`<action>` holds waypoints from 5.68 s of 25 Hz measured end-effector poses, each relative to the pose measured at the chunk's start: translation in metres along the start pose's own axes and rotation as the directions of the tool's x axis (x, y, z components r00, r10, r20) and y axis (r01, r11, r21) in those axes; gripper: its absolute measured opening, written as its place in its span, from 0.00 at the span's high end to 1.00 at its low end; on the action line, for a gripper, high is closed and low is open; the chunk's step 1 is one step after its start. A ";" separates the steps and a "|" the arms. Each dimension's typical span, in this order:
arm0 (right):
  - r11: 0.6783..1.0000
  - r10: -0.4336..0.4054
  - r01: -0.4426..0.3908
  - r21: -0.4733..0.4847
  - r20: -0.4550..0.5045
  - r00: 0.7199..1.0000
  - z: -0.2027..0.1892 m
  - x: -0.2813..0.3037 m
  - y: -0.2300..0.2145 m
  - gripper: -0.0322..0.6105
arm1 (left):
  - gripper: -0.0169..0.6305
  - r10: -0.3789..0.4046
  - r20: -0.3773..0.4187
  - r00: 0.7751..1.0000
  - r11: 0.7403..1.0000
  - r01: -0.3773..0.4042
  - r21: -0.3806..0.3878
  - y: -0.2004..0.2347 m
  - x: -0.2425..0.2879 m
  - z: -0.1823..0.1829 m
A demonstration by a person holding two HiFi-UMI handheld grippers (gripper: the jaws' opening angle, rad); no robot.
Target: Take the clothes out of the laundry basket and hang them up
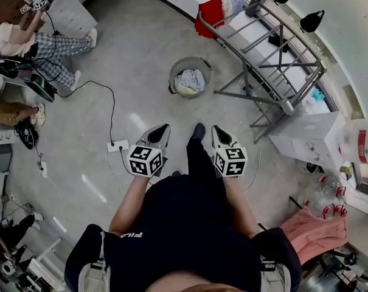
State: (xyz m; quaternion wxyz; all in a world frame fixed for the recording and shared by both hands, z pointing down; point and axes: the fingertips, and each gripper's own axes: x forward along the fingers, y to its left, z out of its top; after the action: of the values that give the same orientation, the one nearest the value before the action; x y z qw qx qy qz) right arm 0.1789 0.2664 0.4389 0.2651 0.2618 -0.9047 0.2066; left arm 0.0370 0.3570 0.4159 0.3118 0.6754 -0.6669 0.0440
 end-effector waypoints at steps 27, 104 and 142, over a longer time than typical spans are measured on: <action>0.998 0.053 -0.059 -0.028 -0.167 0.984 0.105 0.227 -0.105 0.95 | 0.94 0.113 -0.079 0.990 0.990 -0.119 -0.076 0.115 0.211 0.108; 0.895 -0.403 0.201 -0.397 -0.530 0.746 -0.341 0.867 -0.393 0.92 | 0.94 -0.096 -0.265 0.959 0.983 0.049 -0.179 0.395 0.601 -0.168; 0.976 -0.158 0.156 -0.152 0.001 0.988 0.153 0.379 -0.167 0.94 | 0.94 -0.070 -0.328 0.942 0.994 0.037 -0.106 0.264 0.403 0.057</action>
State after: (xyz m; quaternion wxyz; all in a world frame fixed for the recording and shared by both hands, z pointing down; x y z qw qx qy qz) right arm -0.0539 -0.0796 0.5826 0.3049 0.3102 -0.8928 0.1170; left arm -0.1851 -0.0003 0.6575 0.4534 0.6602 -0.5876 0.1155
